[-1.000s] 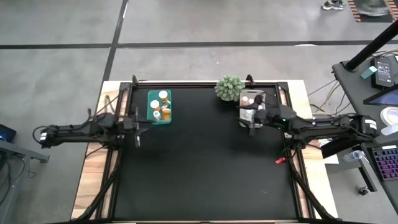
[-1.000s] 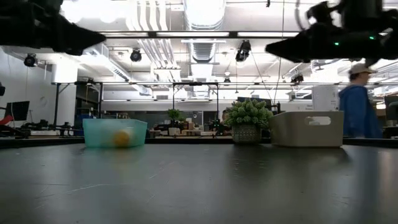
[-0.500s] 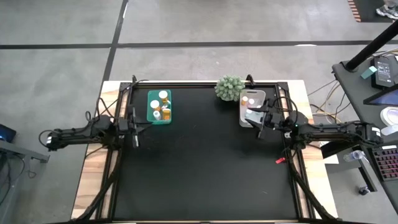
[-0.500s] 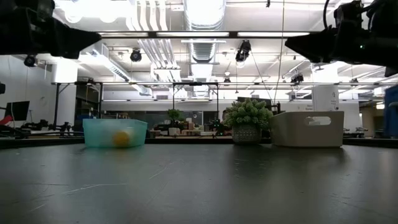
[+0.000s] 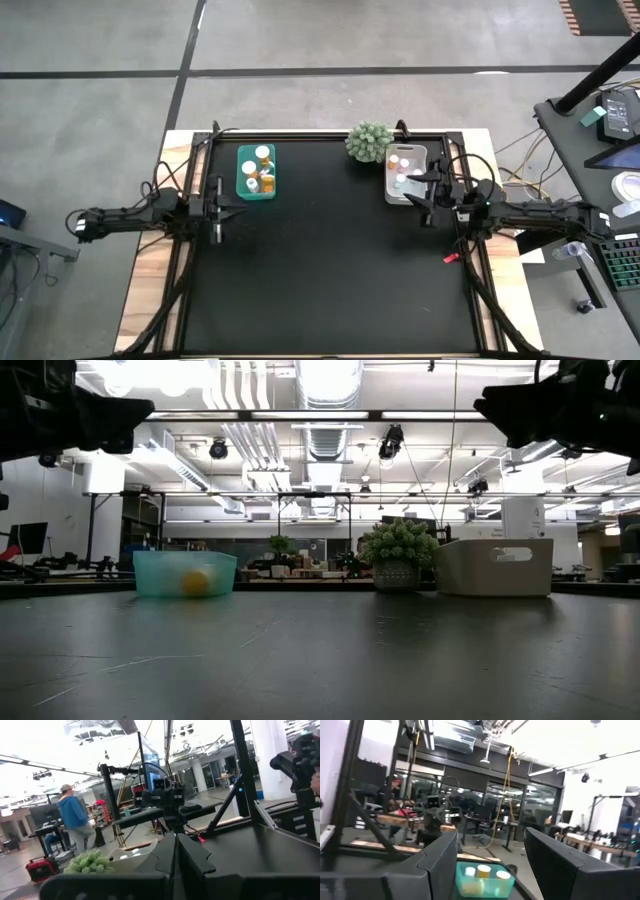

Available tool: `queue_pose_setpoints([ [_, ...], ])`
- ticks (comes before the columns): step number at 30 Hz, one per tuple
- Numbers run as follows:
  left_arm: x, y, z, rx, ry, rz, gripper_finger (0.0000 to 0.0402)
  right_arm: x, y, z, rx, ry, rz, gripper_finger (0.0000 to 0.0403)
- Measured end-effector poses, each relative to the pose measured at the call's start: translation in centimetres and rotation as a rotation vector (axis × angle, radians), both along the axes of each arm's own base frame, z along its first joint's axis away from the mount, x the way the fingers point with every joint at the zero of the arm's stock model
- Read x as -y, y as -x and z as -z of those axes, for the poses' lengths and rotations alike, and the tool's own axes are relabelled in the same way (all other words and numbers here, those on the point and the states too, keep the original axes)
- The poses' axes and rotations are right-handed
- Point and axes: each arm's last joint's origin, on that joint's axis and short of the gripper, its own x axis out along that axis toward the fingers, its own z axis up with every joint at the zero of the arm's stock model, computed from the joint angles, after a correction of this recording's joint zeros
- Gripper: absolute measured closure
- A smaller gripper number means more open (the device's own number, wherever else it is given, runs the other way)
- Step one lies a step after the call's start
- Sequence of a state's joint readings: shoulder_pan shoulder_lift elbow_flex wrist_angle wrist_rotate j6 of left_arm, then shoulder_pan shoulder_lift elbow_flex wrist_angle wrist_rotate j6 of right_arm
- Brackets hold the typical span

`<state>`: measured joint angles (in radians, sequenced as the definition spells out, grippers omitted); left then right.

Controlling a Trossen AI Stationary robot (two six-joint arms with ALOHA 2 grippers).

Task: Pick and place medicine bottles into bin by pill shape (circle, oval)
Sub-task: Return to Home Position

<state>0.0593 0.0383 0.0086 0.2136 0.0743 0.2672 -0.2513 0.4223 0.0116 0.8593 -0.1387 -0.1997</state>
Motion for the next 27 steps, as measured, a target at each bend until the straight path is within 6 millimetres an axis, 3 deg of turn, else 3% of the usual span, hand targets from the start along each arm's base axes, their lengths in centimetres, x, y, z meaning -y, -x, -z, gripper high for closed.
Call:
queue_pose_setpoints([
  [9, 0.0, -0.1, 0.3, -0.030, 0.128, 0.018, 0.0400, -0.9, 0.8, -0.6, 0.055, -0.026, -0.037, 0.0184],
  [16, 0.0, -0.3, 0.5, -0.053, 0.133, 0.016, 0.0400, -1.4, 1.8, -1.6, 0.134, -0.038, -0.055, 0.0184],
  [23, 0.0, -0.5, 0.7, -0.075, 0.134, 0.014, 0.0400, -1.2, 2.2, -0.9, 0.063, -0.081, 0.024, 0.0184],
  [27, 0.0, -0.6, 0.8, -0.087, 0.135, 0.013, 0.0400, -1.0, 2.0, 0.3, -0.066, -0.037, 0.116, 0.0184],
])
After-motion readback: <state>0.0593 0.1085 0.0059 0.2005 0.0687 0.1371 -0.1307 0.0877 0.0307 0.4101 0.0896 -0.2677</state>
